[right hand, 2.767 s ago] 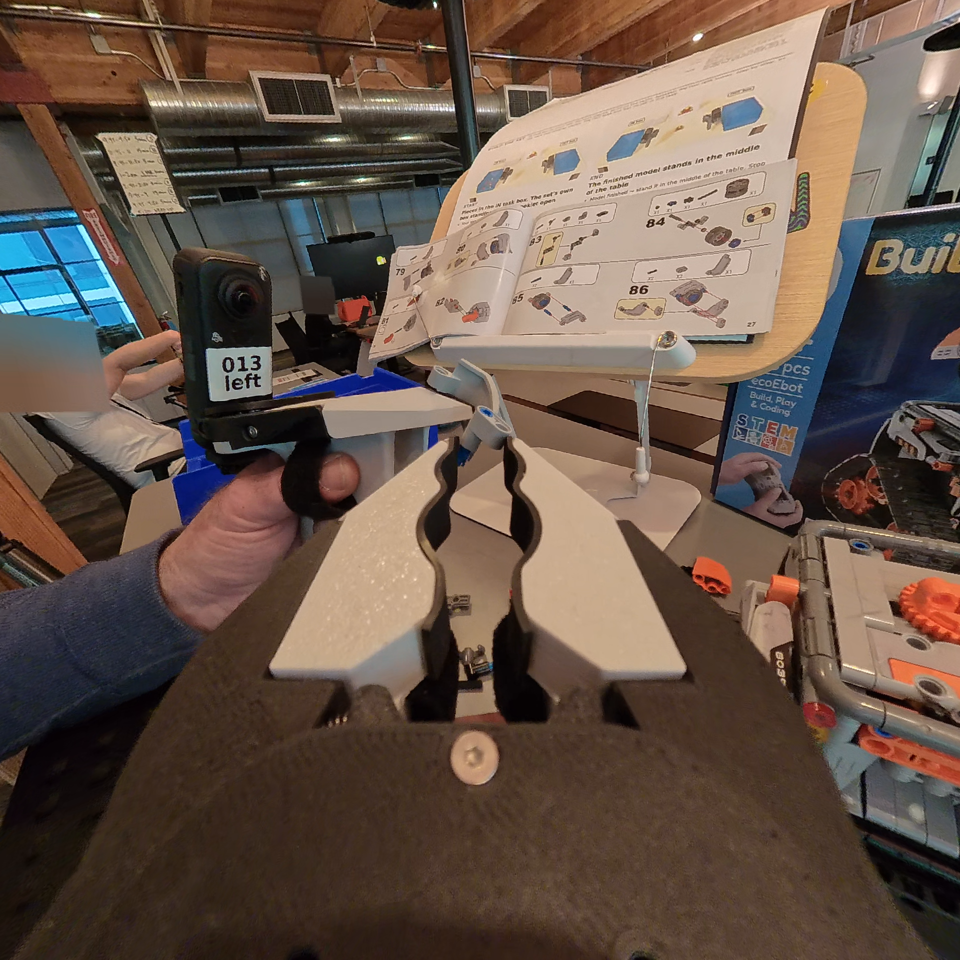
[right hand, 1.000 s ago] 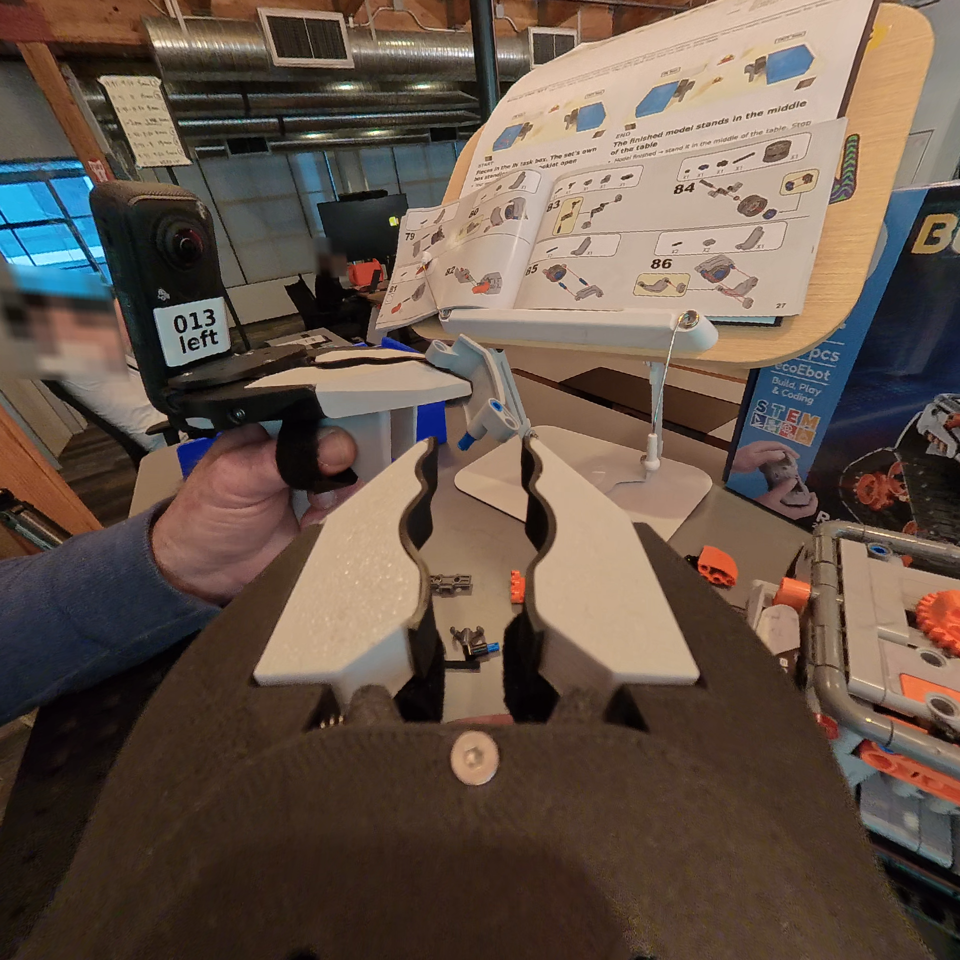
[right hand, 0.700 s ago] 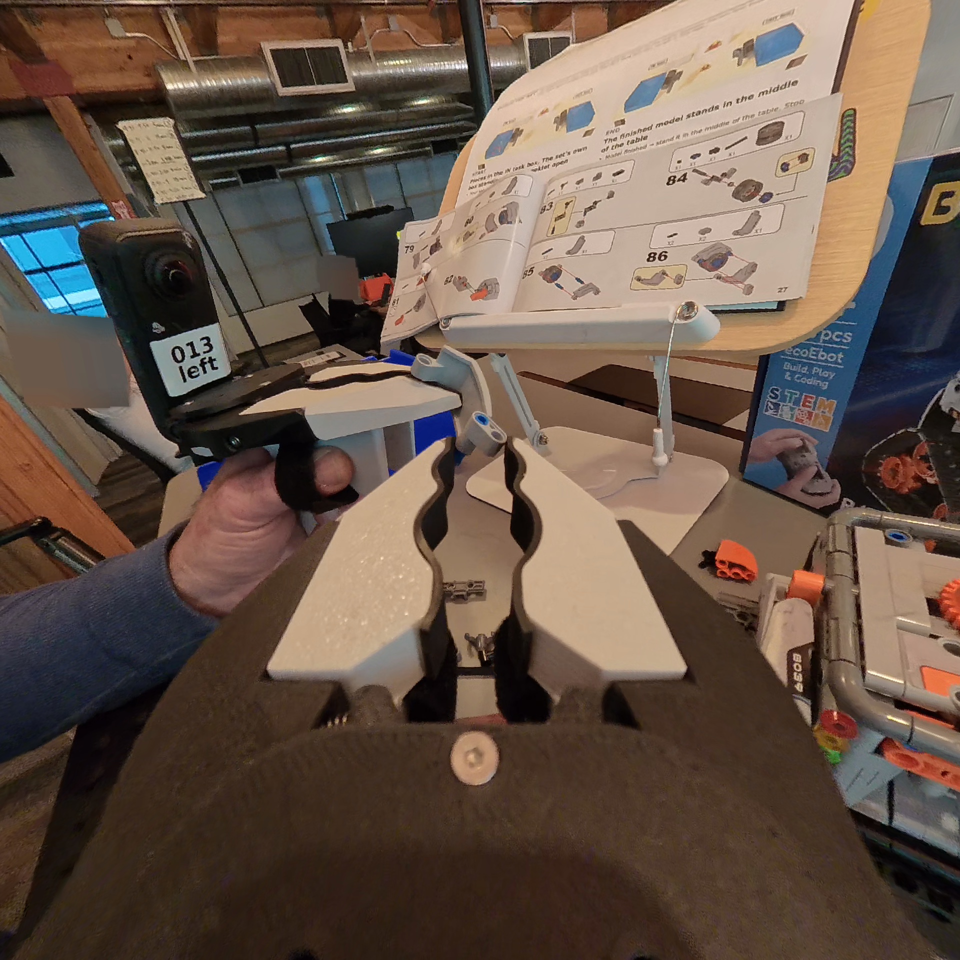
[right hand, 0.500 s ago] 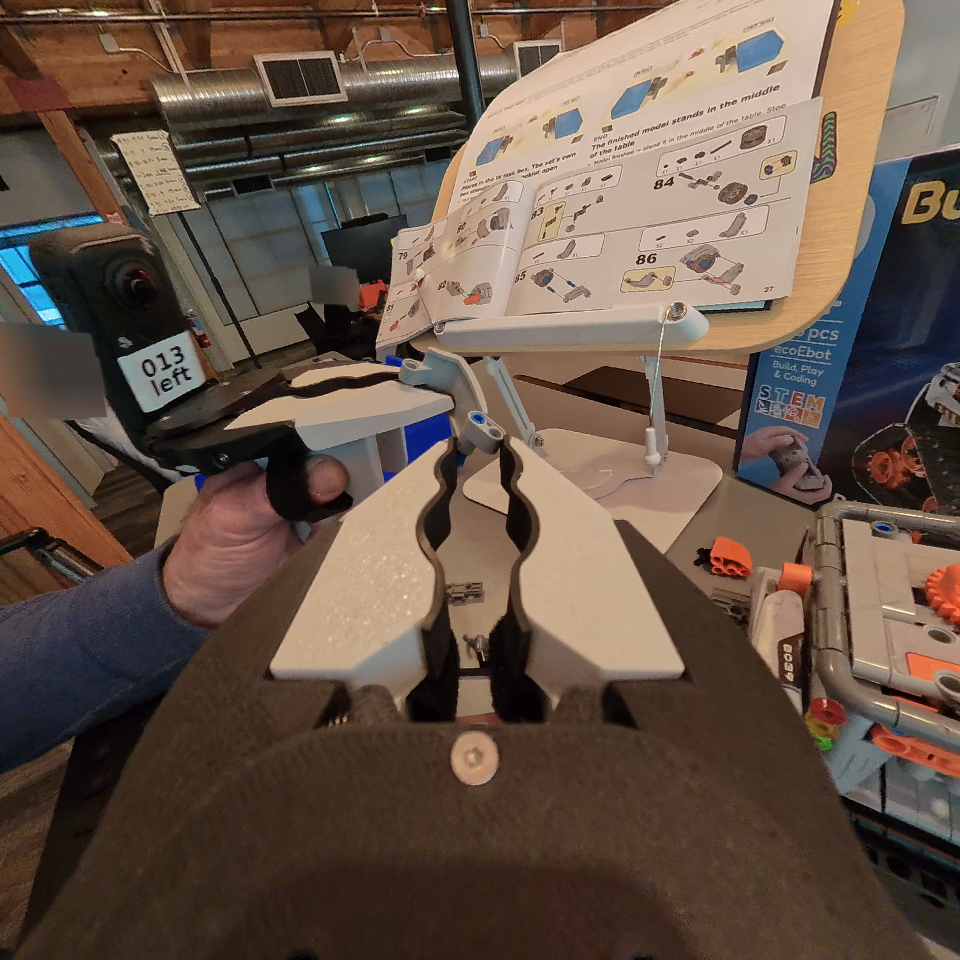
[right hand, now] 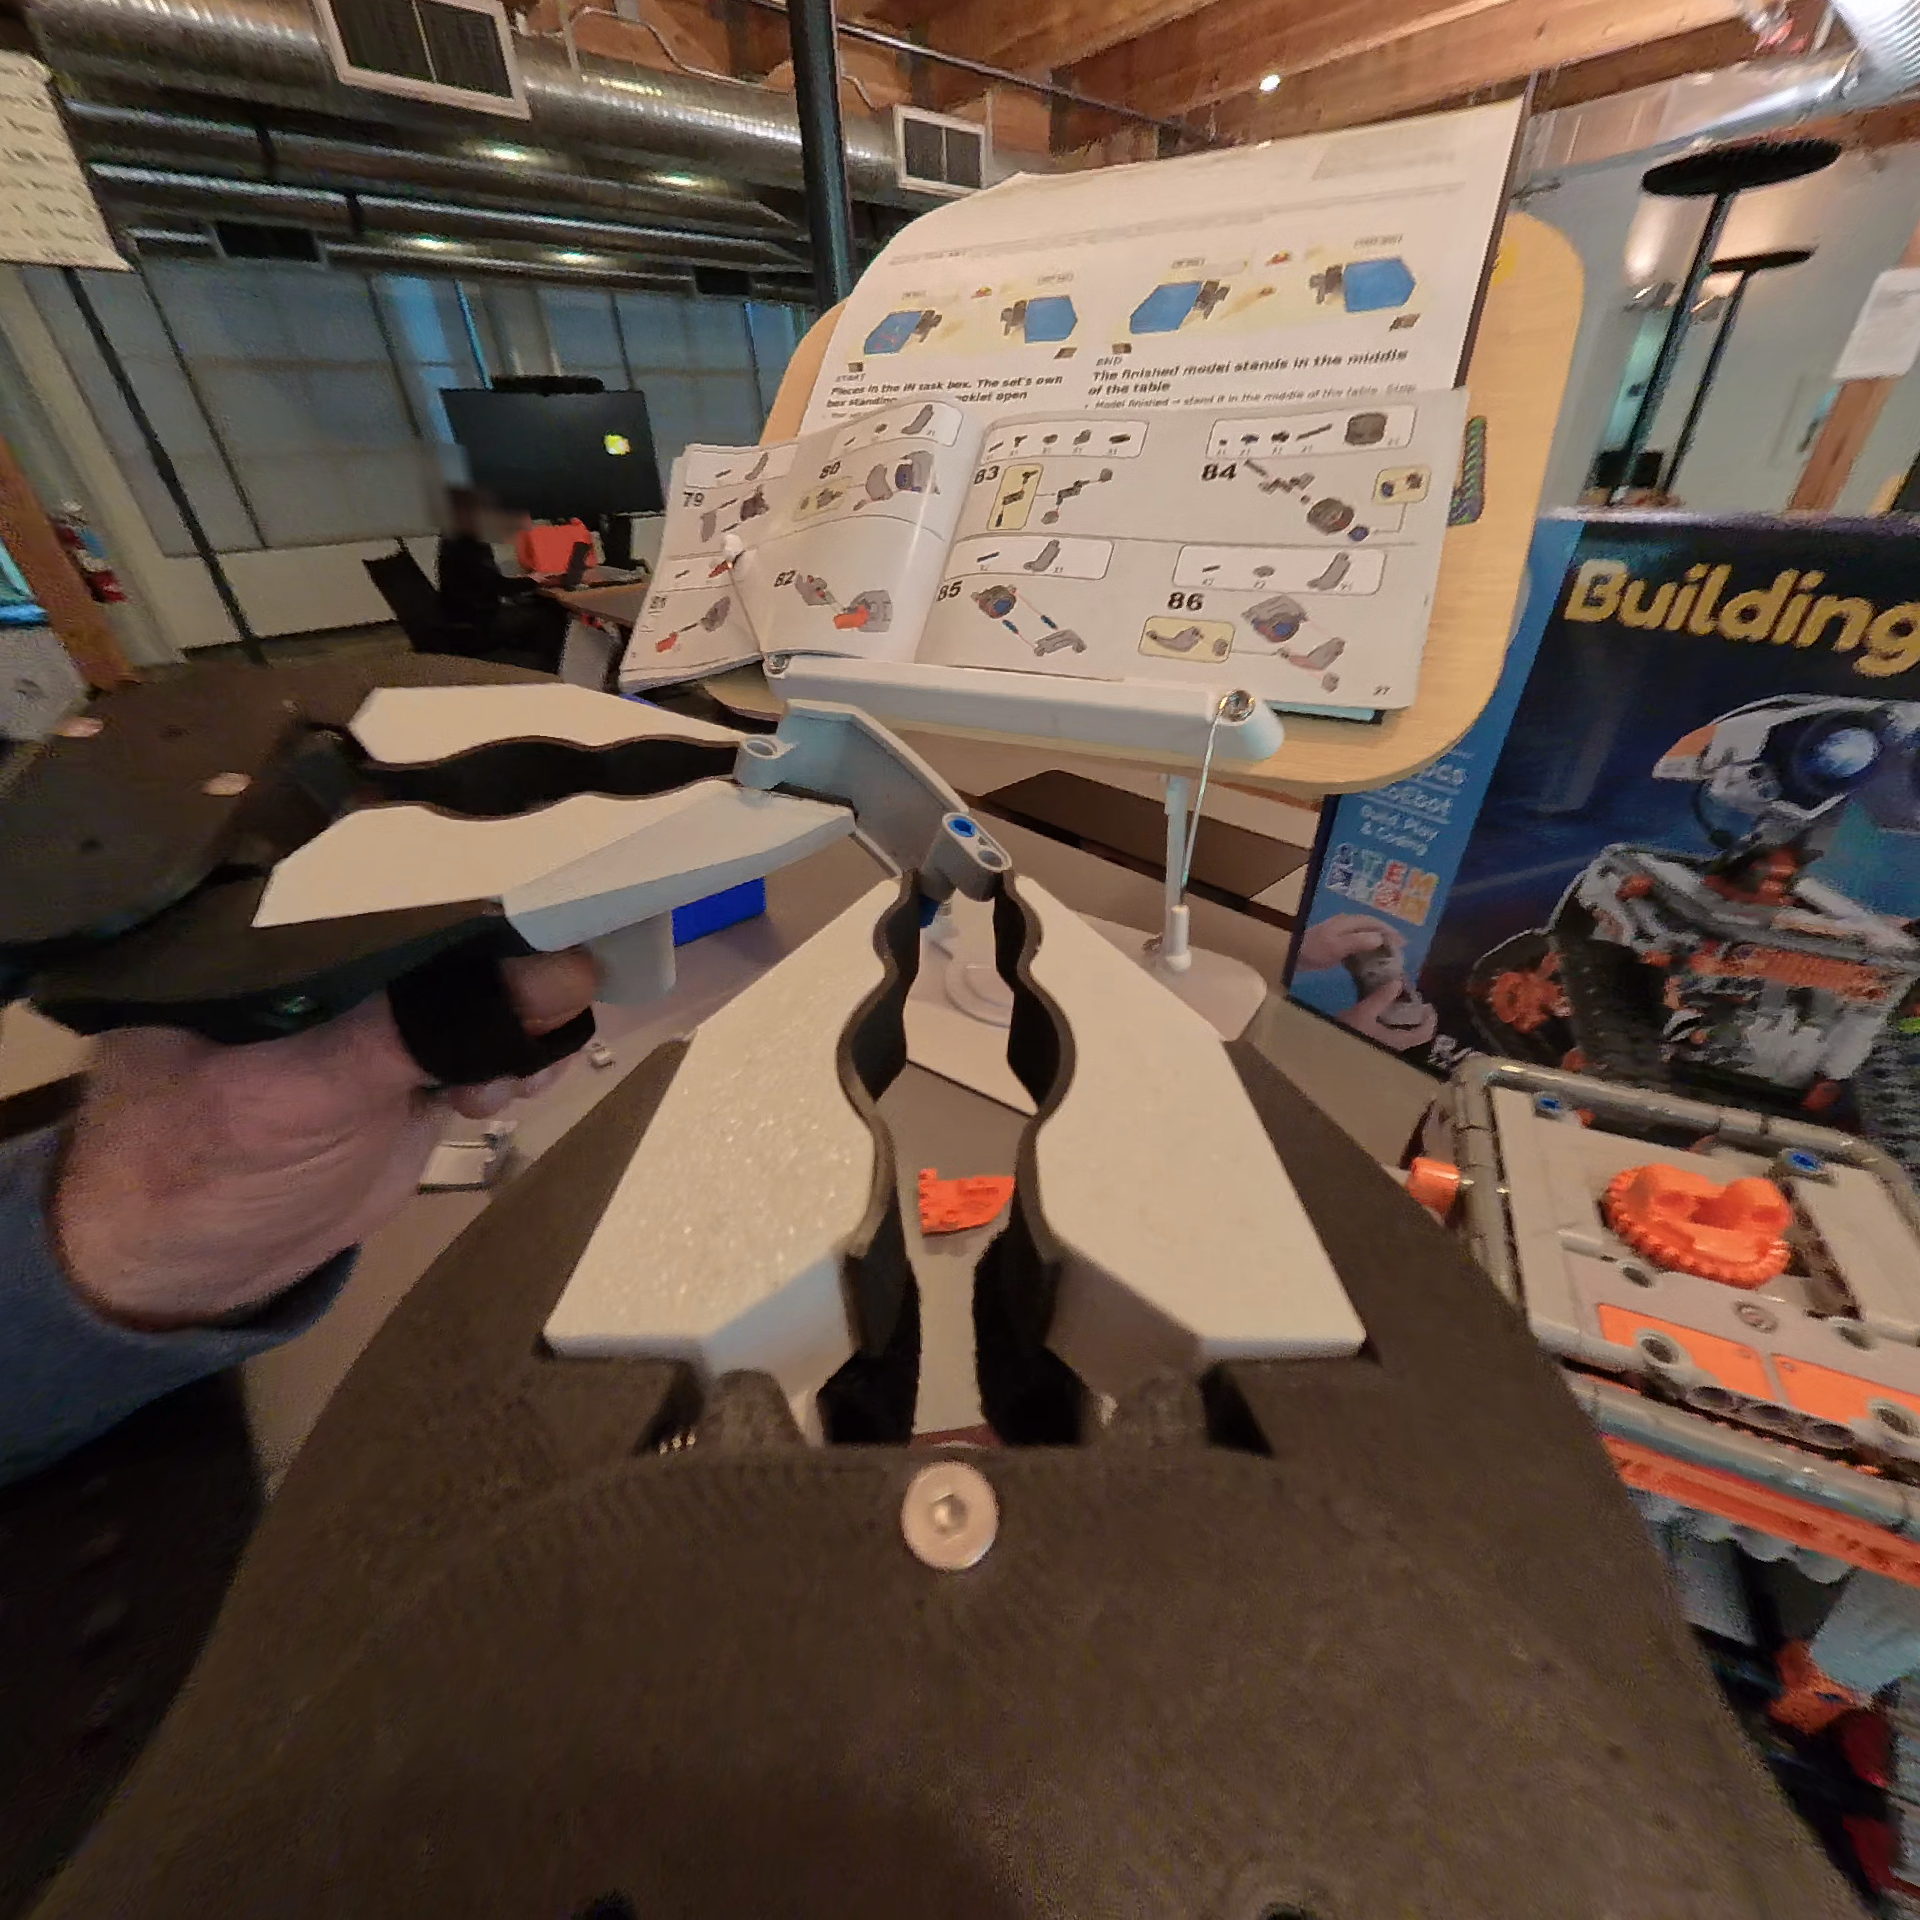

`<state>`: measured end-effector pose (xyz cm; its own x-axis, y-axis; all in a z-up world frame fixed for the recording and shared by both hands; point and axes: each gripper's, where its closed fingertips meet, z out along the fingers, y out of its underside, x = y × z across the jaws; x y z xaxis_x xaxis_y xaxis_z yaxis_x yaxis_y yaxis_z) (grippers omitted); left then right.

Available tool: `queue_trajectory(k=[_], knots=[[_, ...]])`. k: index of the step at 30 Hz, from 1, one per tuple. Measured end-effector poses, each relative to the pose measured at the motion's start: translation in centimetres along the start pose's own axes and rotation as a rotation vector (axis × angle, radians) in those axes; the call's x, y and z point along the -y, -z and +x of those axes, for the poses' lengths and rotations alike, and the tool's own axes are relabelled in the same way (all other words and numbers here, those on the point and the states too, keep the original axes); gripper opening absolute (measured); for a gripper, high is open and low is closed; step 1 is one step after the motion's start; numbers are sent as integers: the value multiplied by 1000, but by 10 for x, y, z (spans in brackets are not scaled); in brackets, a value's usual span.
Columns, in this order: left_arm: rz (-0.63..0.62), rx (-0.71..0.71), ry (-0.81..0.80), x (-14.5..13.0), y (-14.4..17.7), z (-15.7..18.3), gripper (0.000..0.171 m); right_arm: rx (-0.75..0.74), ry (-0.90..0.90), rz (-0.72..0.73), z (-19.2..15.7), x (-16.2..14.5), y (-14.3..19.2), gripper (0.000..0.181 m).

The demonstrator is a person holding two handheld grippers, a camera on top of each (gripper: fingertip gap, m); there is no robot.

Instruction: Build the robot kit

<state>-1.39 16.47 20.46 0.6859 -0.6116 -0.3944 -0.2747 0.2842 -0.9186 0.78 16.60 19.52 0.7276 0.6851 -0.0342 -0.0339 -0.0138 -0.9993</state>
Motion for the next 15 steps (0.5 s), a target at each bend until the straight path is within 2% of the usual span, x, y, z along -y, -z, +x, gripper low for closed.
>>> queue_trajectory(k=[2, 4, 8, 11, 15], knots=[[-8, 69, -109, 6, 2, 0, 4, -30, 43, 18, 0, 4, 1, 12], [7, 74, -113, 11, 5, 0, 4, 16, -14, 56, -2, 9, 2, 11], [81, -30, 54, 13, 4, 1, 8, 136, -205, 89, -5, 9, 1, 9], [128, -153, 290, 14, 1, 4, 24, 203, -288, 118, -9, 11, 2, 4], [194, -255, 477, 18, 3, 2, 20, 255, -324, 132, -18, 13, 2, 6]])
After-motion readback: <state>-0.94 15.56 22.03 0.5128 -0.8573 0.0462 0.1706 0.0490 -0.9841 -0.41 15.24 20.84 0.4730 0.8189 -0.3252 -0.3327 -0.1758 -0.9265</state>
